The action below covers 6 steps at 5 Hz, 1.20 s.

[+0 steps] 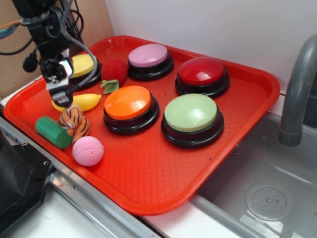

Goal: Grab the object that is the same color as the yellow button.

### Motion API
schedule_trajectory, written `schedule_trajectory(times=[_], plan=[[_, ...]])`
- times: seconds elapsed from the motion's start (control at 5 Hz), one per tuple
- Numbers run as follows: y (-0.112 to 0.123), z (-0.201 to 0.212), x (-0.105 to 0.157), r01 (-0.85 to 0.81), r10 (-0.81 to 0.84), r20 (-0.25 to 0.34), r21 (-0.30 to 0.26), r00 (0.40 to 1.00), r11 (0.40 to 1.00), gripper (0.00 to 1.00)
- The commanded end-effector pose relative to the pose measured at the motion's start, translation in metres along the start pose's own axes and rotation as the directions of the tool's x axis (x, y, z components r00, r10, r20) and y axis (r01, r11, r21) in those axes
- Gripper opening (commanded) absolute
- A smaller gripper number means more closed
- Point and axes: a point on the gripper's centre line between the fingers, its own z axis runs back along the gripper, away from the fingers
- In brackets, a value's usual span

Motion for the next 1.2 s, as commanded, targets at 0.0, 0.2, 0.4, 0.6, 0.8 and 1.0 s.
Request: schedule_trajectory(times=[0.0,0.2,0.4,0.6,0.8,1.0], plan=[[0.011,-0.035,0.011,0.127,-0.125,0.049,-0.039,0.991,0.991,1.0],[0.008,-0.047,0.008,0.164,-0.158,0.081,-0.075,0.984,0.984,1.0],[0.004,-0.054,0.003,0.223,-0.218,0.079,-0.061,0.973,0.973,1.0],[0.003,-0.056,0.004,0.236,-0.231,0.073,-0.062,0.97,0.97,0.64],[0.004,-0.056,0.005,0.228,-0.224,0.062,-0.055,0.973,0.972,0.0],[0.006,-0.045,0.013,0.195,-0.194,0.018,-0.041,0.981,0.98,0.0]])
